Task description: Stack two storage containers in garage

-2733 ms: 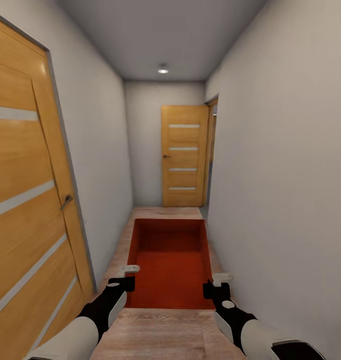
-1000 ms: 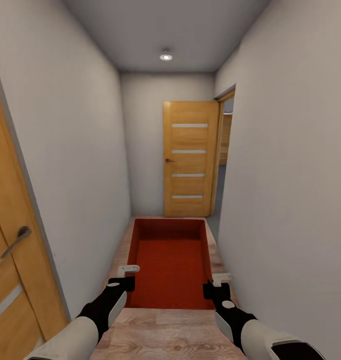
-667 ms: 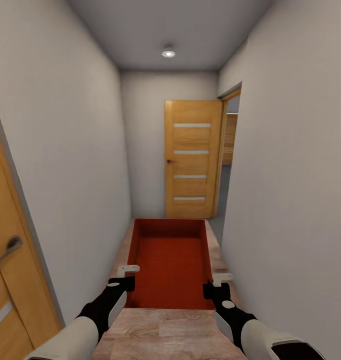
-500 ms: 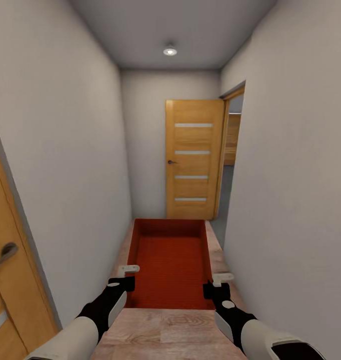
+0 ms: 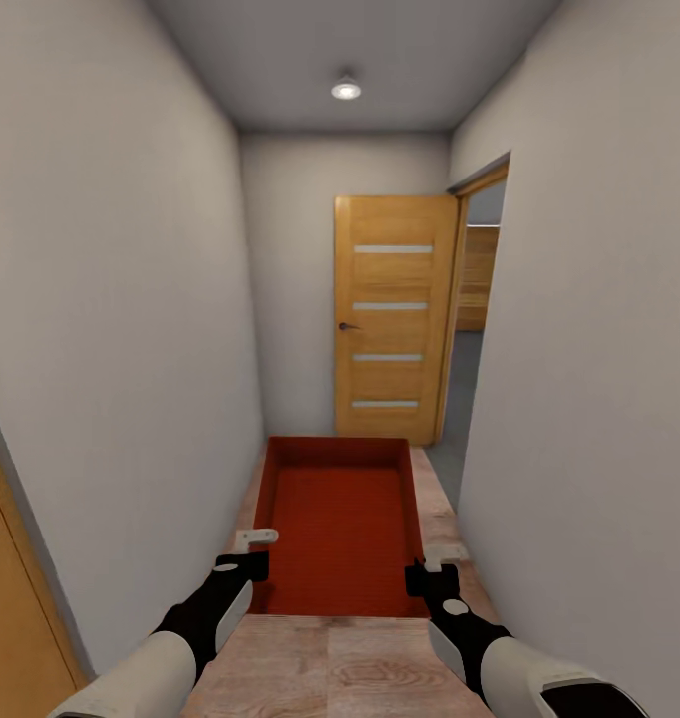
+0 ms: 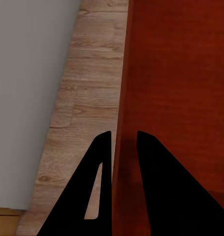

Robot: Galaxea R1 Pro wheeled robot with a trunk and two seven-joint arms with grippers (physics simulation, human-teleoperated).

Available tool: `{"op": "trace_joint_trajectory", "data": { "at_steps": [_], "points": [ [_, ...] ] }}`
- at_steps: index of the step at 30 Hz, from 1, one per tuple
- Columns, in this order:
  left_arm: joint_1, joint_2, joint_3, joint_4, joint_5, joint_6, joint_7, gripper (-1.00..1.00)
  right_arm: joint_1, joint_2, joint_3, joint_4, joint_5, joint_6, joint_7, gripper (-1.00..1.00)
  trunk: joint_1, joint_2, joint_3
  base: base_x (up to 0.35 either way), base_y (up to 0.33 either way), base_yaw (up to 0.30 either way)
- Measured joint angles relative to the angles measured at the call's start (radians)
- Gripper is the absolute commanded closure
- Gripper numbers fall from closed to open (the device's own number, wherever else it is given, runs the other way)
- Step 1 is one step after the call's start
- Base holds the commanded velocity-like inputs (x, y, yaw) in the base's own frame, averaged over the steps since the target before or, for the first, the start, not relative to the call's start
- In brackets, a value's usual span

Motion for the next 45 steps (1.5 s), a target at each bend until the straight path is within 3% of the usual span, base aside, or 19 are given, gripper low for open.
{"op": "trace_joint_trajectory", "data": {
  "at_steps": [45],
  "points": [
    [0.0,0.0,-0.002,-0.002,0.0,0.0,0.0,1.0,0.0,0.0,-0.001,0.0,0.0,-0.003,0.0,1.0,0.0,0.0,0.0,0.322,0.009,0.0]
  ]
}}
